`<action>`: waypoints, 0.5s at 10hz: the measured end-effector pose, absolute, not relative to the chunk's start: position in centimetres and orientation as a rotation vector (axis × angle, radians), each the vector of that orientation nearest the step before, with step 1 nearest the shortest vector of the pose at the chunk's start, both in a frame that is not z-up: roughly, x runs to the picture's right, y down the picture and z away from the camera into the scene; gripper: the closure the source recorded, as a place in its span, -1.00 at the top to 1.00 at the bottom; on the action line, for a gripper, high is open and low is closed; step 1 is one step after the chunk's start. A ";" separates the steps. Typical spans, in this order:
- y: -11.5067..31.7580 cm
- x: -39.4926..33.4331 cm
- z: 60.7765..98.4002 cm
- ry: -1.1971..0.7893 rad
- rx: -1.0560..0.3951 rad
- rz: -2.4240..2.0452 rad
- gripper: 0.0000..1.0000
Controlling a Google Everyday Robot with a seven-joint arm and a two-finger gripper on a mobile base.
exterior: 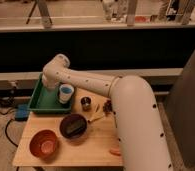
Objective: Place sponge in tray
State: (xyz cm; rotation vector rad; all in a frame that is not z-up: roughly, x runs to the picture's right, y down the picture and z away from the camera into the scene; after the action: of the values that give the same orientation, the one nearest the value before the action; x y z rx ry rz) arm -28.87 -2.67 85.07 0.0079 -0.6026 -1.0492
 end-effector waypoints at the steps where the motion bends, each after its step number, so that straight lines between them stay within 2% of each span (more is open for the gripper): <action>1: -2.7 -28.8 85.1 -0.609 0.010 -1.051 -0.83; 5: -2.5 -28.8 85.0 -0.631 0.017 -1.061 -0.83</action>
State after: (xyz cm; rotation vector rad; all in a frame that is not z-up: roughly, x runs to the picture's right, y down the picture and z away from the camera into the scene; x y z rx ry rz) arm -28.81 -2.54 85.00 0.0170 -0.6311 -1.0613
